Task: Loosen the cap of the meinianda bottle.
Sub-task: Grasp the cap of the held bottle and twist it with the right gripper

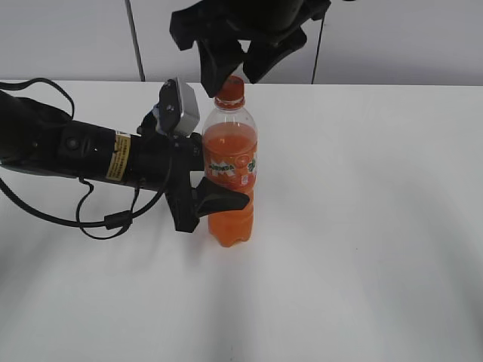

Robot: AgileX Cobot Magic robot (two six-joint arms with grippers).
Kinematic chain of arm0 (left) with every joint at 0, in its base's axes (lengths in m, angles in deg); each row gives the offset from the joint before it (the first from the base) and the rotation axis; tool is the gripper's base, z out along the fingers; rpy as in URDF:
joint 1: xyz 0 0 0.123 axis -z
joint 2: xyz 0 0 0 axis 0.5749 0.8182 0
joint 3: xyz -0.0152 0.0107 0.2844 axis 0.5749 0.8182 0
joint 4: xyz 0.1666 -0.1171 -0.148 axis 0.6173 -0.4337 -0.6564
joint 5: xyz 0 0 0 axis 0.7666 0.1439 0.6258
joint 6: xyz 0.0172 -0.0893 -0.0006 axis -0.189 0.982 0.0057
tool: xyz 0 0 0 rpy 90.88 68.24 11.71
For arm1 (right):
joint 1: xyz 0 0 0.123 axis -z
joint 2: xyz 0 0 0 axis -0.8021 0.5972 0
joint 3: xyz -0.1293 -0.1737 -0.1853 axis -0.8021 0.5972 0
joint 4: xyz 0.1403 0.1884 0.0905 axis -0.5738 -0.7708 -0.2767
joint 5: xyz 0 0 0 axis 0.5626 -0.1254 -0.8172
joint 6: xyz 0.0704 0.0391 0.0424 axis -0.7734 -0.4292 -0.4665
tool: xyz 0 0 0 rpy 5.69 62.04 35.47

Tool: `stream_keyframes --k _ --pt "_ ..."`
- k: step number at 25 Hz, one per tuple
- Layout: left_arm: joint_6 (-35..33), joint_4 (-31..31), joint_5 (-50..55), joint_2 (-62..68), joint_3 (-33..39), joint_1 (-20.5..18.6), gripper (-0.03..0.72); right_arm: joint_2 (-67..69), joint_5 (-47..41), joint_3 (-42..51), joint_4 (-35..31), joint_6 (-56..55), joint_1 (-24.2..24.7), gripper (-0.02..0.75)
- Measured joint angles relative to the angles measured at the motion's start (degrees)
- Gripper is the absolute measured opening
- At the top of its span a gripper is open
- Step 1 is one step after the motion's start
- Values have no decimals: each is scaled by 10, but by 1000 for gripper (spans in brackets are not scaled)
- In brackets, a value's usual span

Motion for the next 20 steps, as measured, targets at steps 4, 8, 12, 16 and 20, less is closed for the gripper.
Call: stream_keyframes --k 4,8,12,16,20 --pt "0 0 0 0 0 0 433 4 0 0 0 0 0 428" --pt "0 0 0 0 0 0 433 4 0 0 3 0 0 428" --pt "0 0 0 0 0 0 433 5 0 0 10 0 0 428" --pt "0 0 0 0 0 0 433 13 0 0 12 0 0 428" --pt "0 1 1 0 0 0 433 15 0 0 12 0 0 425"
